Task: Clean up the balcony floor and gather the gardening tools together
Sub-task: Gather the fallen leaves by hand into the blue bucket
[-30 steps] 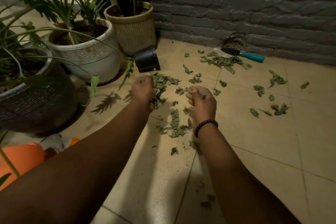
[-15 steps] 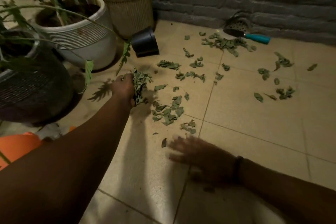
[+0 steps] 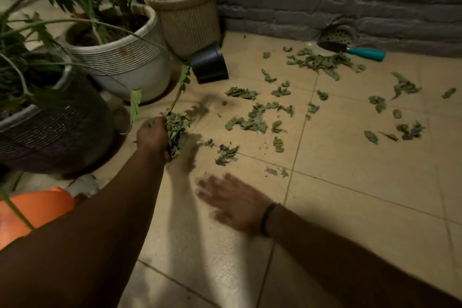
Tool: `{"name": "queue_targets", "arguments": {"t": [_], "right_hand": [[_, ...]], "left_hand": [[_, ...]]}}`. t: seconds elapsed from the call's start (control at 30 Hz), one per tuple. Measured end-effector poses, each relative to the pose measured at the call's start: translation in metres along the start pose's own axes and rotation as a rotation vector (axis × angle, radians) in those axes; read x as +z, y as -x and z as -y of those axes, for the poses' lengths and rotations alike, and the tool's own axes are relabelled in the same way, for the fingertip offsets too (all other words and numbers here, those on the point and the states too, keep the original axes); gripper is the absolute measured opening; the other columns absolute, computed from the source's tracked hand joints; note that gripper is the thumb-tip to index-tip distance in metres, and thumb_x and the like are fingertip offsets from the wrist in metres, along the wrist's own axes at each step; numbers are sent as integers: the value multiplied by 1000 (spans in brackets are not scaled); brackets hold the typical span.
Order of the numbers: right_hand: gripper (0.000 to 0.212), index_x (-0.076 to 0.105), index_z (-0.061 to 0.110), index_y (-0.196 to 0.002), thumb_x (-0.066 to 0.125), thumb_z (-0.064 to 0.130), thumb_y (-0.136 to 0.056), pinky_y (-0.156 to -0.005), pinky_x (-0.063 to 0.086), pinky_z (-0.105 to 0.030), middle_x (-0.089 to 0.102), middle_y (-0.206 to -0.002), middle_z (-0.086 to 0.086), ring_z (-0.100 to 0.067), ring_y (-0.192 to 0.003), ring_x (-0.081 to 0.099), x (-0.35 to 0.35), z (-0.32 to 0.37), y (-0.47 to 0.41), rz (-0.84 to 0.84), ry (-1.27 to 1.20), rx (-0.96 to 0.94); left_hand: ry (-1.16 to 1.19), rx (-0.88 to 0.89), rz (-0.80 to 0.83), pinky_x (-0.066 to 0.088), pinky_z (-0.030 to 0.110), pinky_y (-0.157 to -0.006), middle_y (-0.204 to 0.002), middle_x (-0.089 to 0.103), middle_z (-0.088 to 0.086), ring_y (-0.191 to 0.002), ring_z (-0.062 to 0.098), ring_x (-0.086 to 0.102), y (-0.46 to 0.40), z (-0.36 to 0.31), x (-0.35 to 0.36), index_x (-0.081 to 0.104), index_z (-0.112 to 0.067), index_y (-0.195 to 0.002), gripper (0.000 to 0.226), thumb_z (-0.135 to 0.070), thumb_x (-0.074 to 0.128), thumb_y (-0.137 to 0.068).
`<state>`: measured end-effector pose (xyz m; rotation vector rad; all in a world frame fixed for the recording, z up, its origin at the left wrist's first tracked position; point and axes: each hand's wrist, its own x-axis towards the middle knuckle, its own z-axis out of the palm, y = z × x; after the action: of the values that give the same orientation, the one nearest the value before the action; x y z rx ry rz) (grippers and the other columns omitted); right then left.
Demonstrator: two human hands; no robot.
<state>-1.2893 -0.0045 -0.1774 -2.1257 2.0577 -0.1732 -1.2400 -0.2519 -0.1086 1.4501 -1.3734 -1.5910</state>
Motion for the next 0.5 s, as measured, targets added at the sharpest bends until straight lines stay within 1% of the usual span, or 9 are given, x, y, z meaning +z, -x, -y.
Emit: {"name": "queue_targets", "arguments": {"t": [0.07,0.1,0.17,0.2,0.23,0.3,0.4,0.43,0.5], "right_hand": [[59,9,22,-156,27,43,-104,-122,-6,-42,4,-164,1,-16,-150,-6,17,37,-19,74,53,-167],[58,10,22,-156,27,41,-105,-123,-4,-43,7,-164,0,-17,-151,-4,22,41,-34,66,93,-181],[56,11,23,-156,28,38,-104,-123,-3,-44,9,-164,0,-18,-151,0,18,22,-60,10,115,-81],[57,10,23,-156,27,36,-104,-123,-1,-46,8,-164,0,-19,-151,0,14,4,-70,-27,97,17],[57,8,22,-157,26,35,-104,-123,2,-48,8,-164,-2,-21,-151,1,10,-19,-75,-69,85,140],[59,6,18,-157,22,35,-103,-122,4,-50,8,-164,-7,-26,-151,4,1,-73,-74,-109,135,397],[62,5,11,-156,19,38,-101,-120,-4,-53,1,-164,-13,-33,-150,-4,-9,-123,-60,-100,146,771],[63,3,9,-155,18,38,-101,-120,-6,-54,-4,-163,-14,-34,-150,-9,-11,-122,-63,-125,158,805],[62,2,13,-156,20,36,-101,-120,-6,-53,-8,-163,-11,-29,-150,-12,-11,-90,-80,-221,114,648]], "left_hand": [[-6,-29,-48,60,46,-82,-114,69,13,-93,30,70,-2,0,-12,65,-16,-122,50,-43,62,-81],[11,-27,-74,61,40,-73,-113,68,12,-89,28,70,-6,0,-16,63,-14,-126,47,-40,61,-86],[58,-29,-94,58,29,-59,-111,69,12,-82,23,71,-13,1,-20,61,-10,-129,40,-32,60,-94],[76,-37,-78,58,28,-57,-111,69,11,-83,22,71,-15,2,-21,61,-10,-128,38,-30,60,-96],[87,-45,-55,59,29,-60,-113,69,11,-86,22,71,-14,5,-23,62,-11,-124,33,-30,60,-96],[69,-41,-16,59,36,-76,-114,67,11,-96,25,69,-15,13,-27,64,-17,-103,14,-28,58,-98],[70,-33,2,55,46,-95,-113,68,13,-105,31,67,-17,24,-28,61,-22,-87,12,-29,58,-96],[71,-33,-1,55,47,-96,-114,68,13,-106,32,67,-19,24,-26,61,-22,-88,12,-31,59,-95],[74,-27,0,54,47,-97,-116,68,12,-107,31,67,-25,26,-25,64,-21,-96,12,-32,58,-95]]}}
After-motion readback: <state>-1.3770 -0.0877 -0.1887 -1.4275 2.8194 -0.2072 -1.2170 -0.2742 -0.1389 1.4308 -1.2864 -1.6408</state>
